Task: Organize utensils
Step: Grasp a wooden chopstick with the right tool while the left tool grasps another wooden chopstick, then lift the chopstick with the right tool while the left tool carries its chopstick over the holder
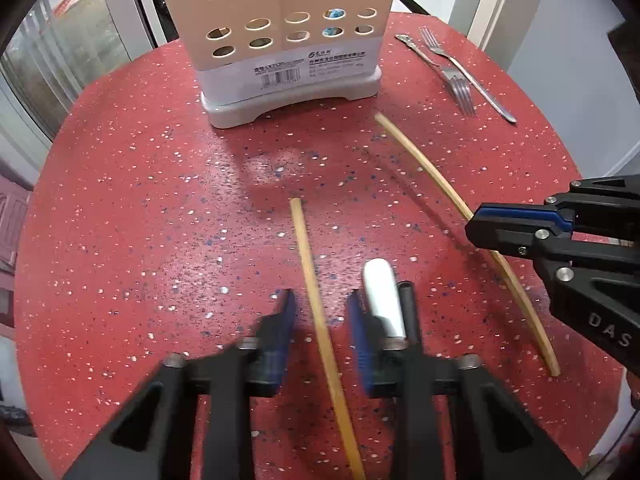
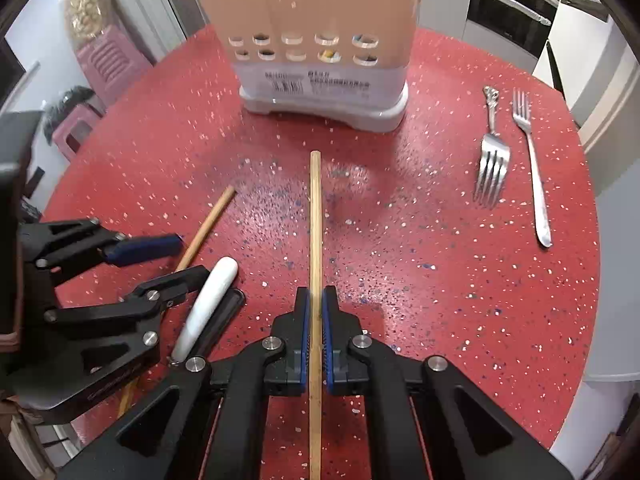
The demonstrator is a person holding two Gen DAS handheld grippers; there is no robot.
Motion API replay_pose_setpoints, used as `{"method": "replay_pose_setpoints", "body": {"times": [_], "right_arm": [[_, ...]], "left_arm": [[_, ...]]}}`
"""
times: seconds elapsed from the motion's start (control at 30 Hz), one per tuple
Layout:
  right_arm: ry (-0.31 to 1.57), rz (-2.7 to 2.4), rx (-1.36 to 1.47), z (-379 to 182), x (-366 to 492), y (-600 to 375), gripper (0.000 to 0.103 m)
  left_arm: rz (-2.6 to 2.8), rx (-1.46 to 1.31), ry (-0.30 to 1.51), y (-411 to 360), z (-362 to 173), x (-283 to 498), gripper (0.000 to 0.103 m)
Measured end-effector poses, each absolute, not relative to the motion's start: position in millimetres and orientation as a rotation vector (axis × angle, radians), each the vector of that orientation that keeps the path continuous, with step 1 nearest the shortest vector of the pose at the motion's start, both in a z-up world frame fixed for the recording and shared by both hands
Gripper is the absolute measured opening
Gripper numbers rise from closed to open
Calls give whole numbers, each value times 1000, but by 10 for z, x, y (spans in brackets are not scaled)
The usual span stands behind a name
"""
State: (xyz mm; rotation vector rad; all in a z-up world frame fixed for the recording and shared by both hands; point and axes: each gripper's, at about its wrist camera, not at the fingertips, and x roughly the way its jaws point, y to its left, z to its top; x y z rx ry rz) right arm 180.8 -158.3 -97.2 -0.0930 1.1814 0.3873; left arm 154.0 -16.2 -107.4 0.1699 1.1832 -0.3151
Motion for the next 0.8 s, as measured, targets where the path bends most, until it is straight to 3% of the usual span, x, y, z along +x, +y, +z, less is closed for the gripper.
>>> {"method": "replay_pose_setpoints", "body": {"times": [0.27,0.8], "right_arm": [[1072,422,-7,-735,1633,-1716,6],[931,437,110,-418,1392,-1903,6]], "left_arm": [[-316,7,1089,76,-975,1346,28],[-250,-150,827,449,-275,1049,28]]}}
